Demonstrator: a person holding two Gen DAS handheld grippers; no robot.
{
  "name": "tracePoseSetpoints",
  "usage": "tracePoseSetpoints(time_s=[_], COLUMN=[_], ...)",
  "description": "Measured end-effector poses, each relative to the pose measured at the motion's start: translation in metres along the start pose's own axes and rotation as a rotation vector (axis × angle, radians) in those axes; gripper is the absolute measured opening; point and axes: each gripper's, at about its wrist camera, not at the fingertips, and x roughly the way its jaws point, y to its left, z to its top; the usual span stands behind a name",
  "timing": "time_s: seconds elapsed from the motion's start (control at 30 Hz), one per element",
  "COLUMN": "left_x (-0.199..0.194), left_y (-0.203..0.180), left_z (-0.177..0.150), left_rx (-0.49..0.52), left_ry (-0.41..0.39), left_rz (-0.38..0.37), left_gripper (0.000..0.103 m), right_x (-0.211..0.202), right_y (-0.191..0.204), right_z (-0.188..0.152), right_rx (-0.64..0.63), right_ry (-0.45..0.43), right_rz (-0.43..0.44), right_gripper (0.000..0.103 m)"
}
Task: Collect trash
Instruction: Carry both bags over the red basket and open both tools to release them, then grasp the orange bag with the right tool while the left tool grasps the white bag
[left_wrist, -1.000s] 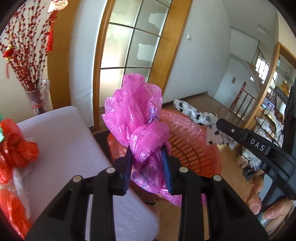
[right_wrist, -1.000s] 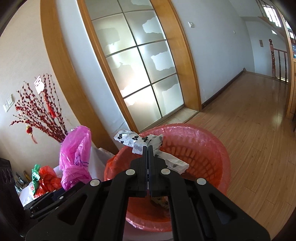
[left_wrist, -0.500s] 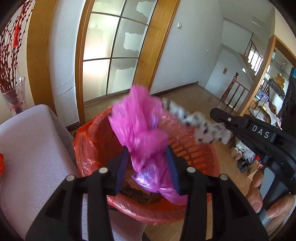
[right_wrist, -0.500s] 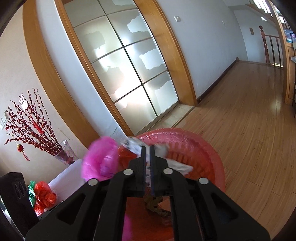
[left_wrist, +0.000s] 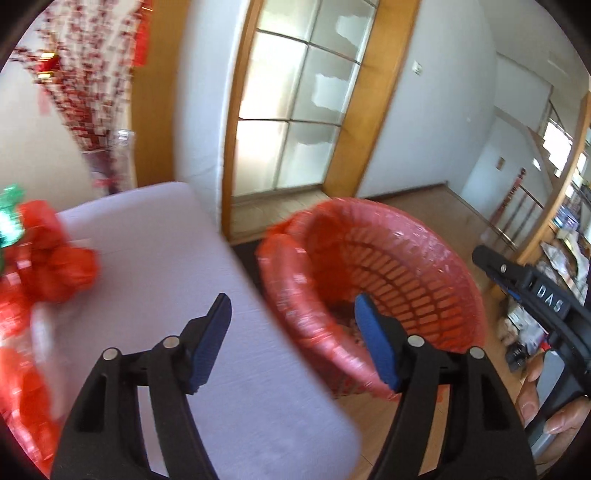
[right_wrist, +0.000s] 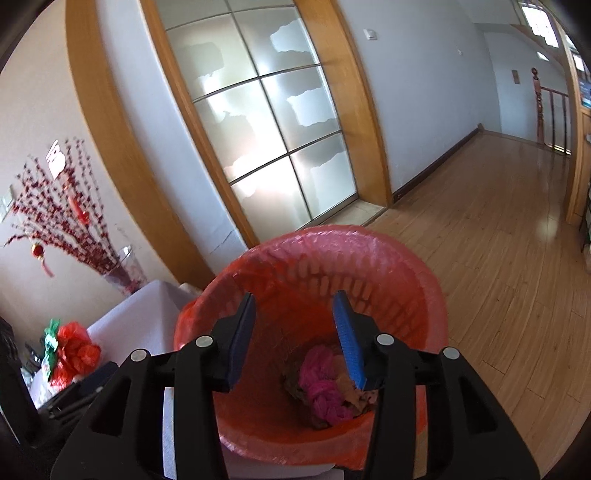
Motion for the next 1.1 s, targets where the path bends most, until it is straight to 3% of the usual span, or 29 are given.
tracePoseSetpoints(time_s=[0.2,0.43,0.7,0.8,0.9,1.1], left_x=[-0.059,-0.133,-0.193,-0.209,-0.217,-0.219], left_y=[0.050,0.129,0.222,0.250,0.267,0.284], left_z=[-0.009,-0.026,-0.058,-0.071,-0.079,-0.087], left_rx=[-0.056,-0.148,-0.256,-0.309,-0.351,-0.387], left_ry=[-0.081,-0.166,-0.179,-0.173,-0.174,-0.174], left_rz=[0.133,0.335,0.579,0.617,0.631,0.613], left_gripper=[0.071,0.071,0.071,0.071,0.071,0.071], right_x=[-0.006,-0.010,-0.020,-0.024,-0.025,-0.018], right_y=[0.046,0.132,0.233,0.259,0.278,0.296], right_z=[-0.015,-0.053,-0.115,-0.134,-0.149,-0.172], right_rx=[-0.076,-0.239,-0.430,-0.498,-0.551,-0.652], right_ry=[0.039,0.134,0.244,0.267,0.268,0.301], right_rz=[0.086,0.284,0.504,0.539,0.544,0.506], right_gripper=[0.045,0.045,0.045,0.046,0.060,0.060])
